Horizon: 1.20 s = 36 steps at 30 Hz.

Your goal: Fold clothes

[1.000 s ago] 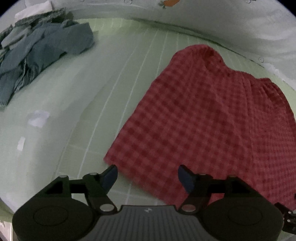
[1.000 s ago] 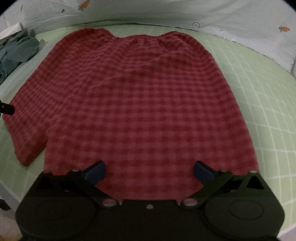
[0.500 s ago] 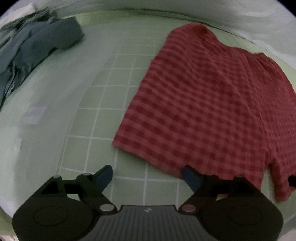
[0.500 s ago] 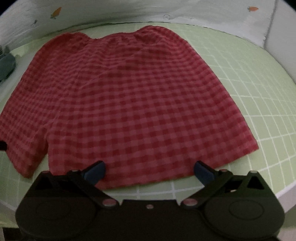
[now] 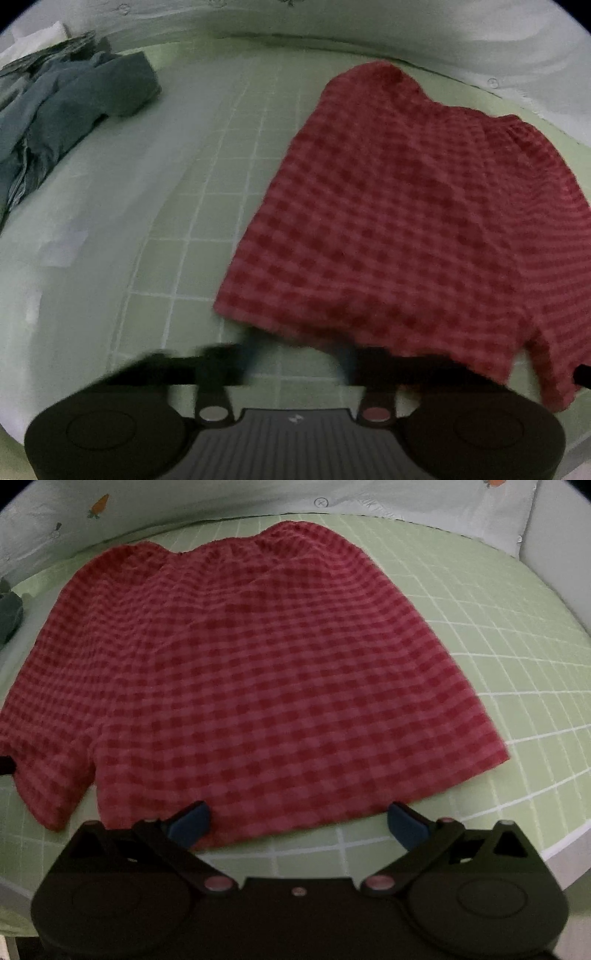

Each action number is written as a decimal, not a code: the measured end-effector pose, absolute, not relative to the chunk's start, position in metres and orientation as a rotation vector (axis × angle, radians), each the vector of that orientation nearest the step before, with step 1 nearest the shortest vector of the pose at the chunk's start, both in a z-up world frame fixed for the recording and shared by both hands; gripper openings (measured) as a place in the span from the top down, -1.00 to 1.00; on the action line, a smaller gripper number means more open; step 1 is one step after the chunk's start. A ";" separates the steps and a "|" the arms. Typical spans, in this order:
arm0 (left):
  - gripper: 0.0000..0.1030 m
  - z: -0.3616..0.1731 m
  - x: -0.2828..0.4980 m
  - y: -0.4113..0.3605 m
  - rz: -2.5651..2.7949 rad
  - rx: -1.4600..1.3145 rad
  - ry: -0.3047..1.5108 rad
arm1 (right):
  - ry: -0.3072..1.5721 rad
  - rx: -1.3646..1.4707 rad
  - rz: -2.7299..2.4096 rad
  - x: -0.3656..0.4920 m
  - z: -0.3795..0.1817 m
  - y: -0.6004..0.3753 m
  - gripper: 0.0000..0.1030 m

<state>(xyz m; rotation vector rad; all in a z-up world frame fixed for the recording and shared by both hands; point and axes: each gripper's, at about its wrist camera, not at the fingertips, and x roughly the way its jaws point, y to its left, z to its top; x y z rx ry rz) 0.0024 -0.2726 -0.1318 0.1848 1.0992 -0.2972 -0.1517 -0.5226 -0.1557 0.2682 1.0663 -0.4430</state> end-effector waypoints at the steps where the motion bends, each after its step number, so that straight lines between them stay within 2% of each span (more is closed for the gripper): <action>1: 0.98 -0.130 0.004 -0.276 -0.287 0.181 1.104 | 1.064 0.267 -0.447 -0.154 -0.154 -0.526 -1.00; 7: 1.00 -0.091 -0.001 -0.310 -0.260 0.148 0.982 | 1.032 0.155 -0.423 -0.161 -0.139 -0.559 -1.00; 11: 1.00 -0.056 -0.017 -0.366 -0.403 0.163 0.885 | 1.001 0.169 -0.418 -0.173 -0.134 -0.589 -1.00; 15: 1.00 -0.041 -0.050 -0.438 -0.631 0.160 0.864 | 0.996 0.203 -0.432 -0.184 -0.136 -0.615 -1.00; 18: 0.85 -0.055 -0.080 -0.484 -0.770 0.237 0.903 | 0.992 0.215 -0.432 -0.187 -0.137 -0.627 -1.00; 20: 0.57 -0.070 -0.094 -0.496 -0.782 0.288 0.947 | 0.991 0.216 -0.432 -0.187 -0.137 -0.632 -1.00; 26: 0.04 -0.080 -0.089 -0.455 -0.621 0.157 1.028 | 0.960 0.221 -0.375 -0.183 -0.134 -0.634 -1.00; 29: -0.11 -0.079 -0.083 -0.433 -0.490 0.119 1.035 | 0.934 0.238 -0.319 -0.172 -0.132 -0.628 -1.00; 33: -0.15 -0.088 -0.074 -0.414 -0.356 0.135 1.078 | 0.897 0.239 -0.200 -0.148 -0.127 -0.612 -0.98; 36: -0.23 -0.098 -0.074 -0.408 -0.341 0.134 1.110 | 0.886 0.240 -0.116 -0.124 -0.126 -0.600 -0.86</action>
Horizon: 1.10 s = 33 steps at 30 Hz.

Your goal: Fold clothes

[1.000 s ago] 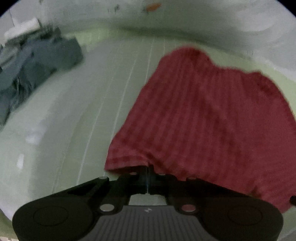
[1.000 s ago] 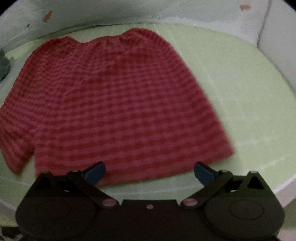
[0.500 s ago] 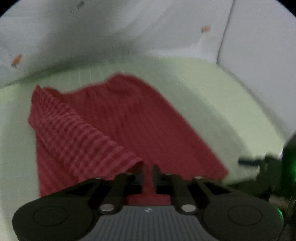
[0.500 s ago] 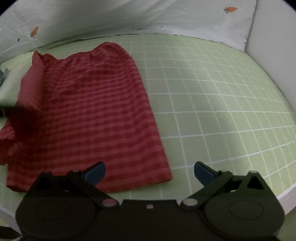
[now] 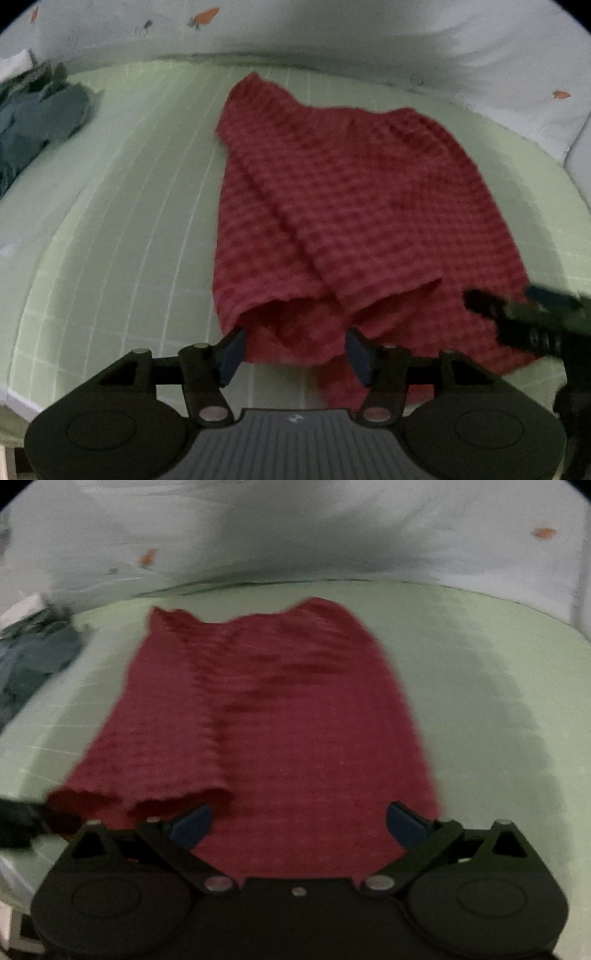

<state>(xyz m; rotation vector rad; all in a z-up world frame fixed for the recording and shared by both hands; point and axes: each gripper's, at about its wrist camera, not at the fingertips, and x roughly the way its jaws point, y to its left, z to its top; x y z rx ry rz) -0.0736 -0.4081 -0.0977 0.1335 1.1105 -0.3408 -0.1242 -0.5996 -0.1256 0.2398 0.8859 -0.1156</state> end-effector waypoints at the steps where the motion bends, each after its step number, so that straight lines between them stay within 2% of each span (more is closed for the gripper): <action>1: -0.24 -0.102 -0.074 -0.407 -0.337 0.133 1.122 | 0.886 0.236 -0.094 -0.117 -0.126 -0.596 -0.82; 5: -0.24 -0.125 -0.068 -0.415 -0.304 0.151 1.166 | 0.907 0.219 -0.020 -0.097 -0.131 -0.583 -0.49; 7: -0.24 -0.133 -0.067 -0.418 -0.288 0.158 1.184 | 0.925 0.215 0.006 -0.092 -0.136 -0.580 -0.24; 8: -0.24 -0.137 -0.067 -0.420 -0.280 0.165 1.188 | 0.932 0.218 0.016 -0.091 -0.138 -0.578 -0.20; 10: -0.30 -0.141 -0.066 -0.422 -0.259 0.184 1.185 | 0.945 0.213 0.045 -0.089 -0.142 -0.575 0.10; 11: -0.34 -0.142 -0.065 -0.423 -0.254 0.190 1.180 | 0.950 0.198 0.058 -0.088 -0.143 -0.572 0.17; 13: -0.36 -0.143 -0.062 -0.423 -0.243 0.185 1.181 | 0.958 0.178 0.088 -0.088 -0.145 -0.568 0.64; 15: -0.38 -0.144 -0.058 -0.422 -0.232 0.180 1.185 | 0.956 0.178 0.112 -0.088 -0.146 -0.568 0.93; 22: -0.39 -0.142 -0.058 -0.415 -0.234 0.196 1.192 | 0.847 0.215 0.035 -0.114 -0.117 -0.597 0.99; 26: -0.52 -0.143 -0.058 -0.409 -0.217 0.213 1.189 | 0.810 0.225 -0.086 -0.143 -0.100 -0.619 0.99; 33: -0.59 -0.145 -0.056 -0.402 -0.215 0.209 1.191 | 0.809 0.311 -0.196 -0.183 -0.090 -0.634 0.99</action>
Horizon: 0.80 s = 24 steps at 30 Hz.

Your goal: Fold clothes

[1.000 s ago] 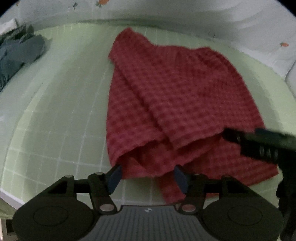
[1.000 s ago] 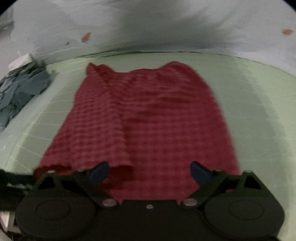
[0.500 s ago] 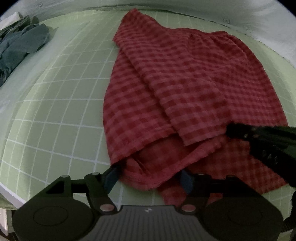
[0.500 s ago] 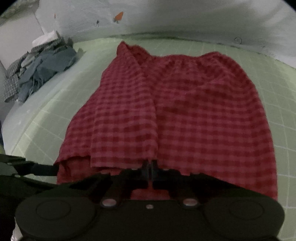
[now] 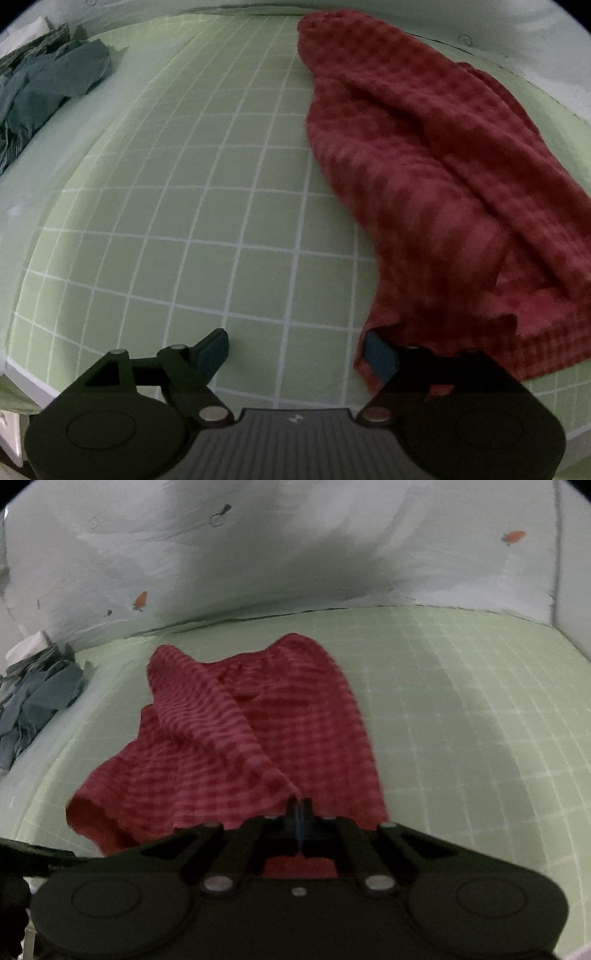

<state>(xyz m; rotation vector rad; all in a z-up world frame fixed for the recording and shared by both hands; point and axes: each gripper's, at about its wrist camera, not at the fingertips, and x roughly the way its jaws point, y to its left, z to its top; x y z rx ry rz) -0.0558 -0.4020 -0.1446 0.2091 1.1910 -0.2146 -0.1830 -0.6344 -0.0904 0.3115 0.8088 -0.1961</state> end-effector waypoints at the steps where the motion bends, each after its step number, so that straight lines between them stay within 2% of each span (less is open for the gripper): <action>1: -0.59 -0.145 -0.057 -0.404 -0.217 0.224 1.183 | 0.817 0.311 -0.200 -0.185 -0.092 -0.633 0.99; 5: -0.59 -0.145 -0.057 -0.405 -0.221 0.244 1.177 | 0.908 0.309 -0.218 -0.186 -0.109 -0.634 0.98; 8: -0.57 -0.143 -0.054 -0.396 -0.226 0.209 1.210 | 0.941 0.297 -0.233 -0.183 -0.114 -0.632 0.88; 9: -0.57 -0.140 -0.055 -0.391 -0.229 0.189 1.213 | 0.941 0.290 -0.238 -0.182 -0.113 -0.631 0.72; 10: -0.57 -0.135 -0.056 -0.386 -0.234 0.162 1.206 | 0.923 0.281 -0.237 -0.180 -0.110 -0.629 0.41; 12: -0.57 -0.124 -0.057 -0.374 -0.227 0.111 1.186 | 0.878 0.263 -0.231 -0.177 -0.102 -0.627 0.14; 21: -0.57 -0.090 -0.040 -0.353 -0.192 -0.119 1.125 | 0.907 0.156 -0.083 -0.137 -0.121 -0.599 0.15; 23: -0.57 -0.091 -0.035 -0.364 -0.212 -0.110 1.119 | 0.921 0.152 -0.079 -0.130 -0.130 -0.597 0.35; 24: -0.57 -0.093 -0.034 -0.371 -0.227 -0.104 1.119 | 0.924 0.164 -0.066 -0.129 -0.130 -0.599 0.87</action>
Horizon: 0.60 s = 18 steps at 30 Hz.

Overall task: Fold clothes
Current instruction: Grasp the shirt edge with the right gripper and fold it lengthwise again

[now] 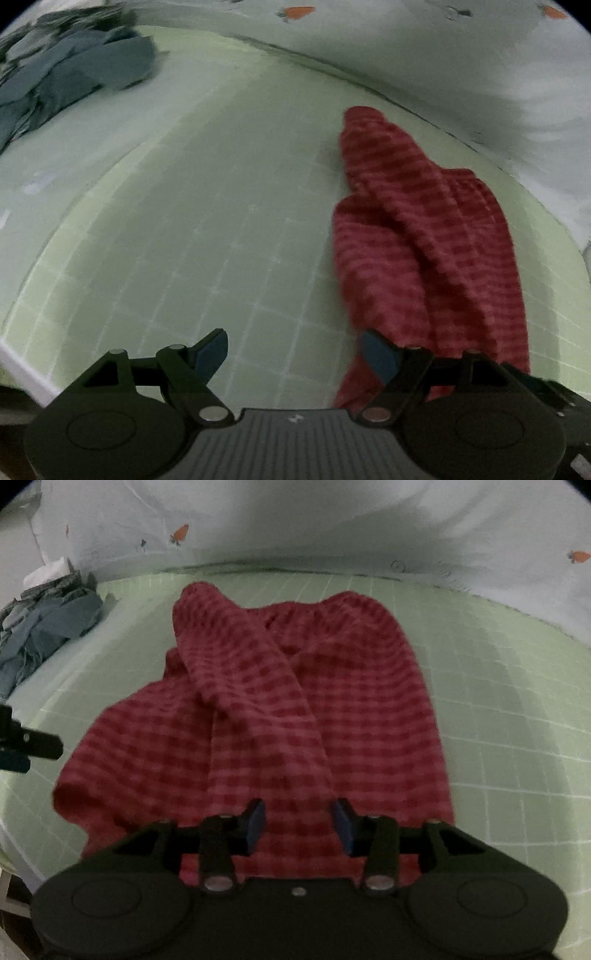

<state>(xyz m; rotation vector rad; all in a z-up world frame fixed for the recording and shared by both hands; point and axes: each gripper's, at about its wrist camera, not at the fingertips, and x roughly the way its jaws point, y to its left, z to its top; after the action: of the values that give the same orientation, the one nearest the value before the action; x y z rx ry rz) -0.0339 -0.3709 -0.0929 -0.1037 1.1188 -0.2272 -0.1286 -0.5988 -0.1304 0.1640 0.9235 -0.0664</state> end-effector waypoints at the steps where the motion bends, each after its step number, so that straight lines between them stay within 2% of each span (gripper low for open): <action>1: -0.57 -0.095 -0.032 -0.378 -0.240 -0.095 1.121 | 0.925 0.177 -0.052 -0.127 -0.130 -0.600 1.00; 8: -0.57 -0.121 -0.050 -0.419 -0.270 0.166 1.158 | 0.792 0.186 -0.155 -0.166 -0.082 -0.617 1.00; 14: -0.57 -0.140 -0.062 -0.418 -0.284 0.238 1.240 | 0.979 0.204 -0.297 -0.169 -0.119 -0.639 0.92; 15: -0.57 -0.137 -0.061 -0.415 -0.282 0.224 1.237 | 0.985 0.190 -0.312 -0.167 -0.118 -0.637 0.76; 16: -0.57 -0.133 -0.059 -0.411 -0.278 0.208 1.230 | 0.977 0.167 -0.321 -0.165 -0.115 -0.635 0.29; 18: -0.57 -0.124 -0.053 -0.403 -0.257 0.176 1.202 | 0.931 0.119 -0.319 -0.157 -0.106 -0.628 -0.35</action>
<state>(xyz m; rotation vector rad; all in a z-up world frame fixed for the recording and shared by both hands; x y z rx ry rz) -0.0533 -0.4034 -0.1240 0.1755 1.2018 -0.2571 -0.1567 -0.6279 -0.1057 0.1188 0.9309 -0.3189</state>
